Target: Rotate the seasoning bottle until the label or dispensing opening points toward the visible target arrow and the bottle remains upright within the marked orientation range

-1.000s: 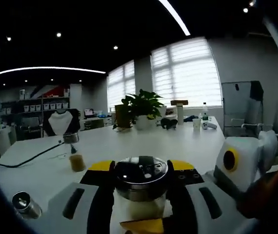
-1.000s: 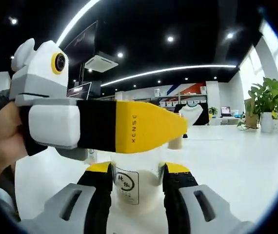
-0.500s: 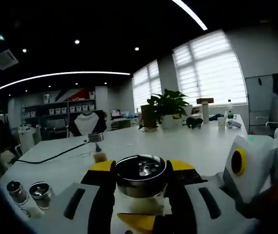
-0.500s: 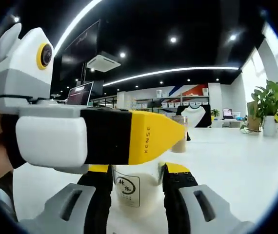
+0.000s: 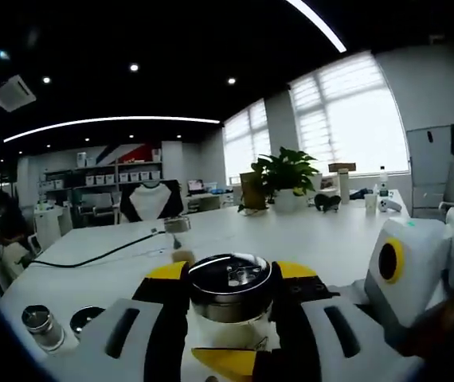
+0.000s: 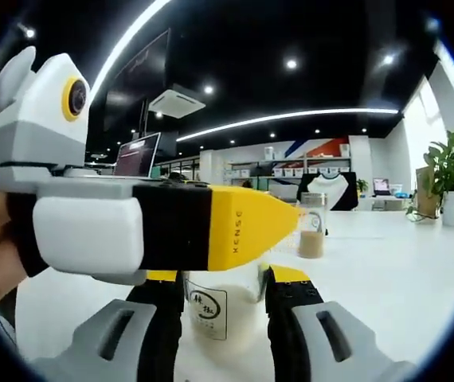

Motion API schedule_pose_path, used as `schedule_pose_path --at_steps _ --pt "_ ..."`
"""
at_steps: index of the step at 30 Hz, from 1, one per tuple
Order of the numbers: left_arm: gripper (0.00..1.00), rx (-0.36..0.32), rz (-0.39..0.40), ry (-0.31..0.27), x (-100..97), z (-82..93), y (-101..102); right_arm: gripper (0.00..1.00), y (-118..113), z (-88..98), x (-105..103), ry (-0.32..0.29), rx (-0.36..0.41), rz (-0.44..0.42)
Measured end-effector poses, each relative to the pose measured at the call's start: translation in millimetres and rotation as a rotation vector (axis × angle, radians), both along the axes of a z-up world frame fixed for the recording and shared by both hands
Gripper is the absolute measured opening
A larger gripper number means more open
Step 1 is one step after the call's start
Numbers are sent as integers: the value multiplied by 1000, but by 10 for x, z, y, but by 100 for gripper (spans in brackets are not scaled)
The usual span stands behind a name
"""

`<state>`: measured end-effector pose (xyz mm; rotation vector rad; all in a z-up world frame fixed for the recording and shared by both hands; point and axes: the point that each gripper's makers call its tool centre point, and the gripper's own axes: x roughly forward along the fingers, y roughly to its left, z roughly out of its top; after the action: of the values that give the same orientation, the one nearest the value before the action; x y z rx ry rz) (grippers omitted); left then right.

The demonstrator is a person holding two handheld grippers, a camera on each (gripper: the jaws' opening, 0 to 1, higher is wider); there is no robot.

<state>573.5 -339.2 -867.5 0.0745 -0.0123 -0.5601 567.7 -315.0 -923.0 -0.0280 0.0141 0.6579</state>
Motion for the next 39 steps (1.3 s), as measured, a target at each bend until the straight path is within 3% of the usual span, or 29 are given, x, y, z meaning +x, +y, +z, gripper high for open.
schedule_pose_path --at_steps 20,39 --pt "43 7 35 28 269 -63 323 38 303 -32 237 14 -8 26" --pt "44 29 39 35 310 -120 407 38 417 -45 285 10 -8 26"
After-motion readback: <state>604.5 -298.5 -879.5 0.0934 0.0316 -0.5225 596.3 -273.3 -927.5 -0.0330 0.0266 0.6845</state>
